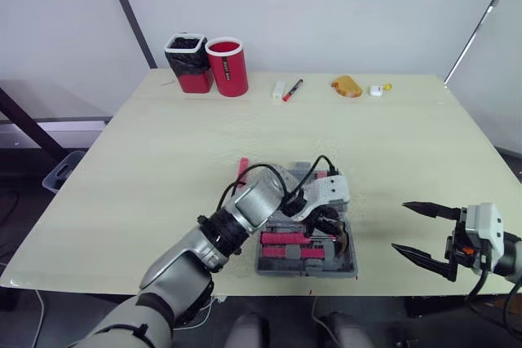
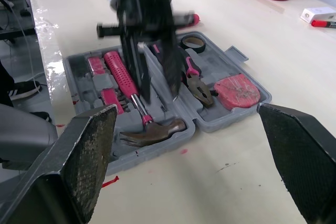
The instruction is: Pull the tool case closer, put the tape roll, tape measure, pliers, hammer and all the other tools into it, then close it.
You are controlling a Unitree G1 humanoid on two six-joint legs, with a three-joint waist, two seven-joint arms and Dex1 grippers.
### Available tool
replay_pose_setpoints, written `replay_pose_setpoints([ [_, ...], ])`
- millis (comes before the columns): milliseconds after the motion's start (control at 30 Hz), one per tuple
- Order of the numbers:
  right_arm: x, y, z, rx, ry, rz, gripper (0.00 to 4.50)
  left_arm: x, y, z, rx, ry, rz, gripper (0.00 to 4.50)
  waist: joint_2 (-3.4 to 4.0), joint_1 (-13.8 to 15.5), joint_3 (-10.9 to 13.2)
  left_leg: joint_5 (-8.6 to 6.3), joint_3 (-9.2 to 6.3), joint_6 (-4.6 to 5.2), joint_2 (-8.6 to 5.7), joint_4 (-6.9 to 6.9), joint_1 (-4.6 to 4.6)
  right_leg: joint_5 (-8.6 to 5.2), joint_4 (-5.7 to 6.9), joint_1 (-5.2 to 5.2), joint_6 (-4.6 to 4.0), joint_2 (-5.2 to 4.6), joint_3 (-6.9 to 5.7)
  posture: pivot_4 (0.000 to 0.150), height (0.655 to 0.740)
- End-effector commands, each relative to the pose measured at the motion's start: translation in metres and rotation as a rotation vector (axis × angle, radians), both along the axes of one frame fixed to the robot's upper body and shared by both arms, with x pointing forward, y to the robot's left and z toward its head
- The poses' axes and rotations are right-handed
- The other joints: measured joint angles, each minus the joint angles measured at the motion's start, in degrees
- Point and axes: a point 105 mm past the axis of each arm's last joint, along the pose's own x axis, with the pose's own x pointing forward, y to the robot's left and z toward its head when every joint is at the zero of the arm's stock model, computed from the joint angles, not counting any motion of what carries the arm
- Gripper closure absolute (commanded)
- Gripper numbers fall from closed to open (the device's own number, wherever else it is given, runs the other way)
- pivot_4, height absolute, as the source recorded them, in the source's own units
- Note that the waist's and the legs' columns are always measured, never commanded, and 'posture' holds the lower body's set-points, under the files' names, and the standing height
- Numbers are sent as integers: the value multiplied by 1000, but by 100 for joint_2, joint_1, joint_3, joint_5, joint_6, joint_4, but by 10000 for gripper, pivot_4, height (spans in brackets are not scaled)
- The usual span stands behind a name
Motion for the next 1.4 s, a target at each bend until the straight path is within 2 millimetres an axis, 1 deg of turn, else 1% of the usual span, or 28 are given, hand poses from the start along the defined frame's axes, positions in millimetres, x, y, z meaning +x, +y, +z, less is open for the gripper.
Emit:
replay_pose_setpoints([
  [33, -2, 0, 7, 8, -39, 6, 0, 3, 12, 12, -167, -15, -26, 28803, 2, -20, -1, 0, 0, 0, 0, 0, 1, 0, 0, 0, 0, 0, 0, 1500, 7400],
  [100, -2, 0, 7, 12, -39, 5, 0, 7, 21, 13, -208, -37, -25, 28803, 2, -31, -1, 0, -1, 0, 1, -1, 2, 0, 1, 0, -1, 1, 0, 1500, 7400],
  [233, -1, 1, 7, 17, -41, 6, 0, 7, 50, 16, -304, 66, -25, 28803, 2, -33, -1, 0, 0, 0, 1, 0, 2, 0, 2, 0, -1, 1, 0, 1500, 7400],
  [300, 0, 1, 6, 18, -41, 7, 0, 6, 62, 13, -309, 104, -14, 28803, 2, -30, -1, 0, 0, 0, 1, 0, 1, 0, 2, 0, 0, 0, -1, 1500, 7400],
  [333, 0, 1, 6, 18, -41, 7, 0, 6, 65, 11, -306, 107, -9, 32596, 2, -26, -1, 0, 0, 0, 0, 0, 1, 0, 1, 0, 0, -1, -1, 1500, 7400],
  [367, 0, 1, 6, 19, -41, 7, 0, 6, 70, 9, -302, 107, -3, 33770, 2, -17, -1, 0, 1, 0, 0, 0, 1, 0, 1, 0, 0, -1, -1, 1500, 7400],
  [400, 0, 1, 6, 20, -41, 8, 0, 6, 75, 6, -299, 110, 0, 35917, 3, -19, -1, 0, 0, 0, 0, 1, 0, 0, 0, 1, 0, -1, -2, 1500, 7400],
  [433, 0, 1, 5, 20, -41, 9, 0, 2, 80, 3, -296, 115, -15, 40887, 3, -19, -1, 0, 2, 0, 0, 1, 0, 1, 0, 1, 0, -2, -1, 1500, 7400],
  [467, 0, 1, 5, 21, -41, 10, 0, -1, 83, 1, -295, 121, -26, 43706, 3, -21, -1, 0, 1, 0, 0, 1, 0, 1, 0, 1, 1, -2, -1, 1500, 7400],
  [500, 0, 1, 5, 21, -41, 10, 0, -3, 85, -1, -293, 126, -33, 43706, 3, -23, -1, 0, 1, 0, 0, 1, 0, 1, 1, 1, 0, -1, -1, 1500, 7400],
  [633, 0, 1, 5, 24, -43, 19, 0, -6, 88, -8, -290, 131, -43, 43706, 3, -7, -1, 0, 0, 0, 1, 1, 0, 1, 2, 1, 0, -1, -3, 1500, 7400],
  [867, 1, -1, 6, 23, -44, 27, 0, -5, 92, -34, -200, 67, -52, 43706, 3, -10, -2, 0, 1, 0, 0, 1, 1, 1, 2, 1, 0, -1, -2, 1500, 7400],
  [1033, 3, -2, 7, 19, -45, 32, 0, -6, 85, -62, -184, 114, 4, 43706, 4, -11, -3, 0, 2, 0, 0, 2, 1, 1, 2, 1, 0, -1, -2, 1500, 7400],
  [1167, 2, -2, 7, 17, -43, 35, 0, -6, 91, -78, -105, 71, -4, 43706, 6, 3, -4, 0, 0, 0, 0, 1, 2, 1, 2, 3, 0, -1, -4, 1500, 7400],
  [1267, 2, -2, 7, 17, -42, 35, 0, -5, 93, -81, -98, 49, 2, 43706, 11, 3, -8, 0, 1, 0, 0, 1, 10, 2, 2, 7, 0, -1, -3, 1500, 7400],
  [1400, 1, -1, 6, 29, -43, 23, 0, 1, 89, -64, -186, -2, 34, 43706, 12, 2, -9, 0, 1, 1, 1, 3, 14, 2, 3, 10, 1, -1, -2, 1500, 7400],
])
